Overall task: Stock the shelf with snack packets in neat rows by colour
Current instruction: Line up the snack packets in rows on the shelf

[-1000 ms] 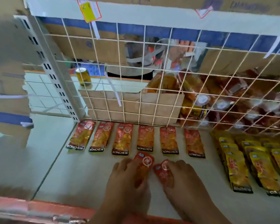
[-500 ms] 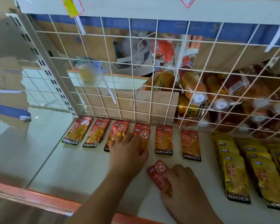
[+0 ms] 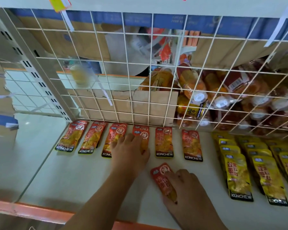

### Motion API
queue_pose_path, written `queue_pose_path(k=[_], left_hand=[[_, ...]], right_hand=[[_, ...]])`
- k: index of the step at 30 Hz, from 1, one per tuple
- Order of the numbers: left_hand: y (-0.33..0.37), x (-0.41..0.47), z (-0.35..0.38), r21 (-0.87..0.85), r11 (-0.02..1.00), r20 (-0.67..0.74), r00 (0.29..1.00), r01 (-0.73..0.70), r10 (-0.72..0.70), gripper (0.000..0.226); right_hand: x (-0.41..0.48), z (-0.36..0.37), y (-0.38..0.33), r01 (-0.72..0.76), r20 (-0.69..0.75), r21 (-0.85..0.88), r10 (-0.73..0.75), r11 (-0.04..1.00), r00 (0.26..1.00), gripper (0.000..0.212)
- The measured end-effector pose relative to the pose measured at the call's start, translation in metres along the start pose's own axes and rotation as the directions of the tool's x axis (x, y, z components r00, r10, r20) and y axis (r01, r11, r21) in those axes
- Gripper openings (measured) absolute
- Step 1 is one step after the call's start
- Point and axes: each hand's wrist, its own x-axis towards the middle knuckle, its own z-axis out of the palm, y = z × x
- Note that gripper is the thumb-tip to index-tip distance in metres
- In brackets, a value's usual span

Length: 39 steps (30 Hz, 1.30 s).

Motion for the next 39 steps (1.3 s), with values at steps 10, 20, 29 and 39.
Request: queue_pose_path(k=[10, 20, 29, 39], left_hand=[[0.001, 0.003, 0.003, 0.038, 0.999, 0.041, 0.999, 0.033, -0.035, 0.044], [-0.002, 0.005, -0.002, 0.020, 1.000, 0.049, 0.999, 0.015, -0.016, 0.050], [-0.026, -0.001, 0.010, -0.017, 0.972, -0.132, 0.965, -0.233, 0.228, 0.046], [-0.037, -0.006, 0.020, -0.129, 0.860, -0.342, 0.836, -0.494, 0.429, 0.027]], right_hand=[[-0.003, -0.007, -0.004, -0.017, 0.007, 0.065, 0.017, 0.998, 1.000, 0.070], [-0.006, -0.001, -0.004, -0.081, -0.083, 0.138, 0.093, 0.987, 0.992, 0.083], [0.025, -0.030, -0.020, -0.211, -0.251, 0.145, 0.242, 0.967, 0.937, 0.063], [0.083, -0.027, -0.041, -0.386, -0.305, 0.125, 0.405, 0.914, 0.862, 0.066]])
